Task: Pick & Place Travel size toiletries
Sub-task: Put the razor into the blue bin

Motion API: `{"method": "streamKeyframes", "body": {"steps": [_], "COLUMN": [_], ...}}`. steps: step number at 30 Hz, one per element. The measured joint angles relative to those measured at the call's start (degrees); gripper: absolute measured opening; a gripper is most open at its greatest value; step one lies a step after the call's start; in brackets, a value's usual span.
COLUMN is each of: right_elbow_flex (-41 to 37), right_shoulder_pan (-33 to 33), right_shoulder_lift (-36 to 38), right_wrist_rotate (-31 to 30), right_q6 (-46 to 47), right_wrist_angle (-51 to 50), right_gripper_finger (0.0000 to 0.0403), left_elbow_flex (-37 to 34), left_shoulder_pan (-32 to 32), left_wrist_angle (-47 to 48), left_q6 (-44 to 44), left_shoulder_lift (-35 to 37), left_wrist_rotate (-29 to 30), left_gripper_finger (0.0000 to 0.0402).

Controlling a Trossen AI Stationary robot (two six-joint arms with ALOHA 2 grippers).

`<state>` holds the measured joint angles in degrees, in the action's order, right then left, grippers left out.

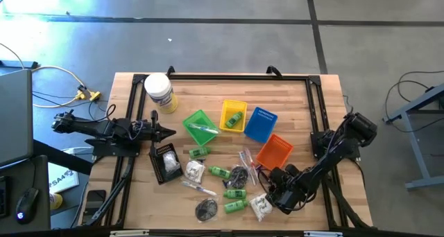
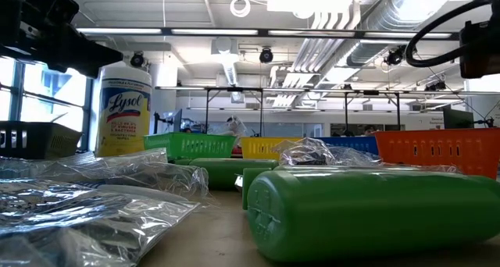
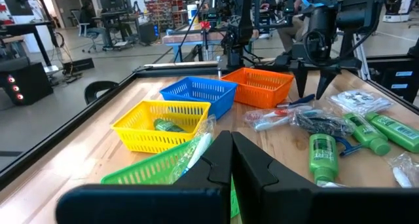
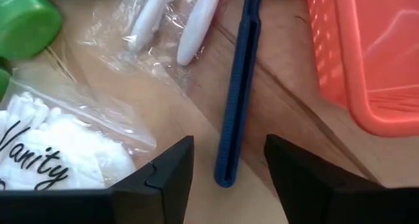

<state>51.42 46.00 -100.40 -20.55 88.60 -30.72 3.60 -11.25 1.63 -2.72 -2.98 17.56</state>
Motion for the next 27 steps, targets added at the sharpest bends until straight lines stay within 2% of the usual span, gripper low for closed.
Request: {"method": "streamKeyframes", "body": {"steps": [5,12,14,21,24,27], "right_elbow_flex": [-0.15,-0.31,-0.33,-0.31,0.54,2.12], "right_shoulder_pan": [0.00,0.09,0.09,1.16,2.45,3.24], "right_shoulder_lift": [0.02,-0.04,-0.06,1.66,3.37,4.33], "right_wrist_rotate": [0.34,0.67,0.77,1.54,2.71,0.91], "right_q6": [-0.07,-0.14,-0.14,-0.39,-1.76,-3.68], "right_wrist_angle": [-0.41,-1.35,-0.88,0.02,0.68,0.58], "right_gripper_finger": [0.0142,0.0038,0.0020,0.0045,0.0036,0.0021], "left_elbow_flex": [0.00,0.00,0.00,0.00,0.00,0.00], "left_shoulder_pan": [0.00,0.00,0.00,0.00,0.00,0.00], "left_wrist_angle": [0.00,0.00,0.00,0.00,-0.02,-0.02], "left_q6": [0.00,0.00,0.02,0.02,0.02,0.02], "left_shoulder_lift": [0.00,0.00,0.00,0.00,0.00,0.00], "left_wrist_rotate": [0.00,0.00,0.00,0.00,0.00,0.00], "left_gripper_finger": [0.0000,0.0000,0.0000,0.0000,0.0000,0.0000]}}
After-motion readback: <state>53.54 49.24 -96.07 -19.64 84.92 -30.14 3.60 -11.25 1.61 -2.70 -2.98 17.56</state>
